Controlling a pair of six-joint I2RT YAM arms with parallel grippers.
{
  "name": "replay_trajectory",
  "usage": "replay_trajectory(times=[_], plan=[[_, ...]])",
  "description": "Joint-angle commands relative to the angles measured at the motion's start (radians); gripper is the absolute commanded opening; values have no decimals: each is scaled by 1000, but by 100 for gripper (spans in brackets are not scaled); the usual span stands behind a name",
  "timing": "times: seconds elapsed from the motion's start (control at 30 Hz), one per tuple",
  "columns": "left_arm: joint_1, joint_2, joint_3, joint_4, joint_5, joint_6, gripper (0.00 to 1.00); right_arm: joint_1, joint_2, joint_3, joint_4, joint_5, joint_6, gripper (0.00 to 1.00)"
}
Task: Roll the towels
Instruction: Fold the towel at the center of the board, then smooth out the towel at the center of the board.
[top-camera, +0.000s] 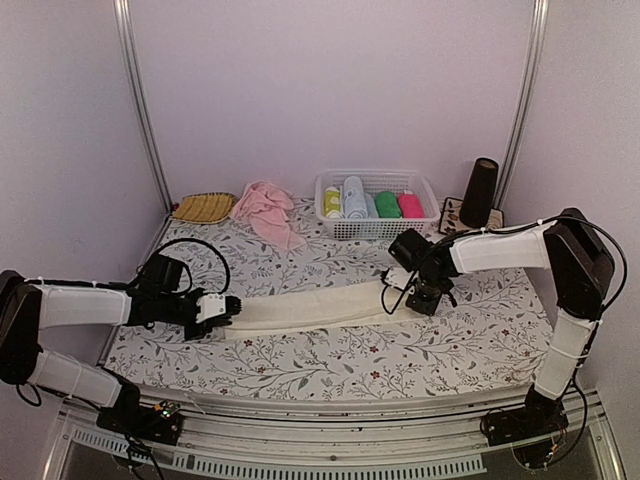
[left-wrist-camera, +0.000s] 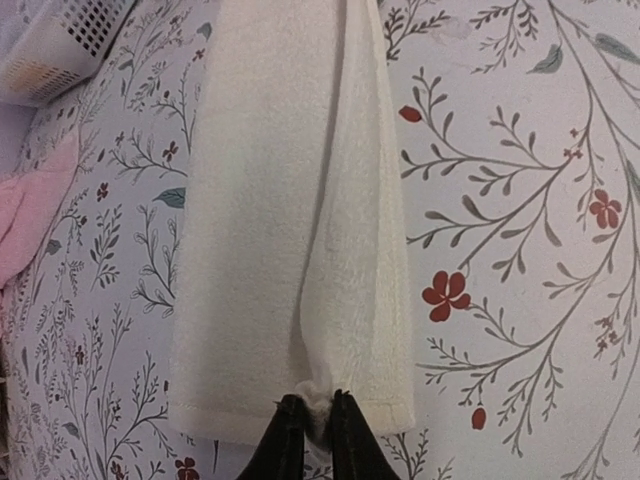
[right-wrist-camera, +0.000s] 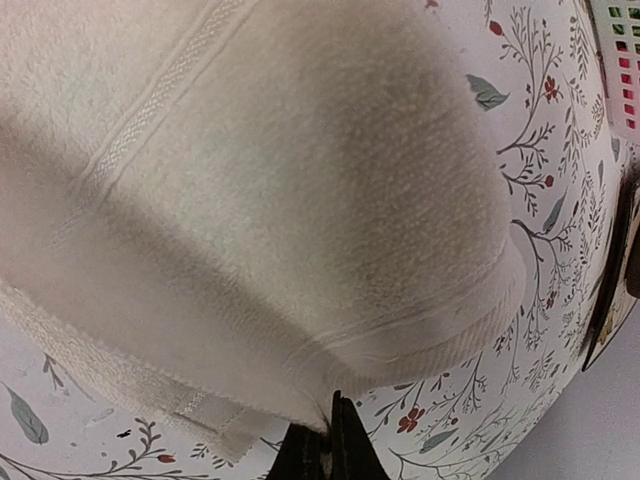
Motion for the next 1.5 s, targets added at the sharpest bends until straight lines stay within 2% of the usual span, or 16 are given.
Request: replay_trajectory(times=[0.0, 0.07, 0.17, 0.3, 0.43, 0.57, 0.7, 0.83, 1.03, 1.2, 1.47], plan=[[-9, -6, -3, -27, 5, 19, 14, 2, 8, -14, -7, -11, 6, 5], [-9, -10, 2, -47, 12, 27, 21, 3, 7, -11, -23, -29, 7, 9], [-9, -13, 14, -68, 13, 35, 33, 5, -1, -7, -42, -48, 17, 20], [1, -31, 41, -97, 5, 31, 59, 5, -36, -11, -47, -70, 11, 40], [35, -83, 84, -153, 36, 28, 75, 5, -97, -3, -43, -115, 11, 53], [99, -148, 124, -191, 117, 27, 96, 3, -196, 1, -13, -173, 0, 63], [152, -150, 157, -188, 164, 18, 97, -21, -256, 18, 21, -243, -6, 68], [166, -71, 212, -172, 167, -48, 97, -79, -259, 50, 44, -322, -4, 70], [167, 60, 281, -143, 151, -97, 96, -112, -167, 135, 41, -345, -111, 72], [163, 146, 311, -155, 129, -70, 90, -175, -72, 230, 3, -466, -161, 71], [162, 253, 343, -163, 85, -28, 86, -230, 41, 267, -40, -499, -224, 69]])
